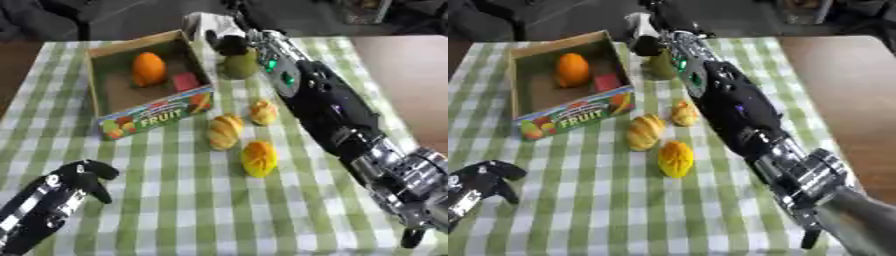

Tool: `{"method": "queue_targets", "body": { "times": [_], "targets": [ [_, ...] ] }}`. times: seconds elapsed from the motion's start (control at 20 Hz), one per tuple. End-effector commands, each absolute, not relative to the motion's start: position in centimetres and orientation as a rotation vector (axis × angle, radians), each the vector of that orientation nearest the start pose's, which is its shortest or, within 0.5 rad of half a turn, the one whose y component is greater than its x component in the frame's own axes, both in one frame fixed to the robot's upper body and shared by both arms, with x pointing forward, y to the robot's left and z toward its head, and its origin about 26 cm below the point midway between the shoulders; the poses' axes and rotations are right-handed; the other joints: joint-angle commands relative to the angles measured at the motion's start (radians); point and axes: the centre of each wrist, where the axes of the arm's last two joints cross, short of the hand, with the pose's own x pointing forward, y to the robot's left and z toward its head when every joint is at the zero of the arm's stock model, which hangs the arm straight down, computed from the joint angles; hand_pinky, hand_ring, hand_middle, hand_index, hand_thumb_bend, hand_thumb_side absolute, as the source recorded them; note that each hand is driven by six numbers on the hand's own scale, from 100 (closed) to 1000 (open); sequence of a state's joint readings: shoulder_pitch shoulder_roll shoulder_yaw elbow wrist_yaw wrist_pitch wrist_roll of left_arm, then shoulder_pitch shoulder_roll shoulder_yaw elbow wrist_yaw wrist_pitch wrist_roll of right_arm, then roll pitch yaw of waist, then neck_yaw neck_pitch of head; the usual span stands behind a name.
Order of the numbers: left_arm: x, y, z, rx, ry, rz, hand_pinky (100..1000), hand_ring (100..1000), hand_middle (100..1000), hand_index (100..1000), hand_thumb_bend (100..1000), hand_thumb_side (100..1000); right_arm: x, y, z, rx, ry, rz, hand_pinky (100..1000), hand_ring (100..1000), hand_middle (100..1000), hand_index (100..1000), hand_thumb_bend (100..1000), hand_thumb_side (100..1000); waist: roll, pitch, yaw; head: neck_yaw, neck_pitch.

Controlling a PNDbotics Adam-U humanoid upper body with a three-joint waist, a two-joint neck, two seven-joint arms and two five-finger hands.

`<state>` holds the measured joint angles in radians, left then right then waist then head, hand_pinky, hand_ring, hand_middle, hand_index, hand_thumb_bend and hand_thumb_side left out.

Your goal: Pick up objects on the table and place them in the box.

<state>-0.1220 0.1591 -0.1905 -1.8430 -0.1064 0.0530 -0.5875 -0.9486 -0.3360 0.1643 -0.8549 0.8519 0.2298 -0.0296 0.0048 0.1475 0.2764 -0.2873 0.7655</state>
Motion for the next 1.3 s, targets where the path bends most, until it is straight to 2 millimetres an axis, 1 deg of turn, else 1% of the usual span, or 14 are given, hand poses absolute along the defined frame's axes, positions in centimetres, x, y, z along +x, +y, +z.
{"method": "queue_targets", "body": {
  "times": [0.05,0.2,0.35,0.65,0.75,0.8,0.85,0.9,1.0,1.05,1.15,1.2,1.3],
  "targets": [
    [28.9,21.1,9.7,-0.343,-1.728,-0.929,595,519,697,704,100,750,48.9,-27.1,15.9,-1.164,-1.318,0.863,739,911,819,921,278,489,0.004,-0.014,-0.001,0.006,0.005],
    [28.9,21.1,9.7,-0.343,-1.730,-0.927,595,518,697,704,100,750,48.9,-27.9,14.3,-1.125,-1.273,0.868,742,913,811,913,260,531,0.009,-0.012,0.000,0.005,0.005],
    [28.9,21.1,9.7,-0.344,-1.730,-0.924,595,518,697,704,100,751,48.9,-28.0,13.0,-1.047,-1.255,0.896,743,917,806,910,237,564,0.014,-0.009,0.001,0.000,0.005],
    [28.8,21.1,9.7,-0.347,-1.731,-0.922,596,518,697,704,100,753,48.8,-27.0,12.4,-0.930,-1.291,0.945,745,920,797,892,203,590,0.018,-0.005,0.006,-0.008,0.005],
    [28.8,21.1,9.7,-0.348,-1.731,-0.922,596,518,697,704,100,754,48.8,-26.5,12.3,-0.887,-1.305,0.974,747,920,787,875,191,554,0.018,-0.005,0.007,-0.010,0.005],
    [28.8,21.1,9.7,-0.349,-1.731,-0.922,596,518,697,704,100,754,48.8,-26.3,12.2,-0.867,-1.310,0.992,746,916,778,857,181,503,0.017,-0.005,0.008,-0.011,0.005],
    [28.8,21.1,9.7,-0.349,-1.731,-0.922,596,518,698,704,100,754,48.7,-26.1,12.2,-0.854,-1.314,1.008,747,915,765,844,165,416,0.017,-0.005,0.009,-0.012,0.005],
    [28.8,21.1,9.7,-0.349,-1.731,-0.922,596,518,697,704,100,755,48.7,-25.9,12.1,-0.842,-1.316,1.027,745,908,731,817,144,335,0.016,-0.004,0.010,-0.012,0.005],
    [28.8,21.1,9.7,-0.349,-1.731,-0.921,596,518,698,704,100,756,48.7,-25.8,12.0,-0.840,-1.315,1.048,732,883,656,719,111,163,0.015,-0.004,0.011,-0.012,0.005],
    [28.8,21.1,9.7,-0.348,-1.731,-0.921,596,518,698,704,100,756,48.6,-25.8,12.0,-0.860,-1.316,1.042,722,864,598,653,100,100,0.015,-0.004,0.012,-0.012,0.005],
    [28.8,21.1,9.8,-0.348,-1.731,-0.919,596,517,698,704,100,757,48.6,-25.8,12.1,-0.927,-1.329,1.005,695,825,478,507,100,100,0.013,-0.004,0.013,-0.012,0.005],
    [28.8,21.1,9.8,-0.347,-1.731,-0.919,596,517,698,704,100,757,48.6,-25.8,12.2,-0.968,-1.344,0.977,680,808,429,448,100,100,0.013,-0.005,0.013,-0.012,0.005],
    [28.9,21.1,9.7,-0.345,-1.730,-0.917,596,517,697,704,100,758,48.6,-25.7,12.6,-1.057,-1.393,0.900,653,783,354,367,100,100,0.011,-0.005,0.012,-0.011,0.005]
  ]
}}
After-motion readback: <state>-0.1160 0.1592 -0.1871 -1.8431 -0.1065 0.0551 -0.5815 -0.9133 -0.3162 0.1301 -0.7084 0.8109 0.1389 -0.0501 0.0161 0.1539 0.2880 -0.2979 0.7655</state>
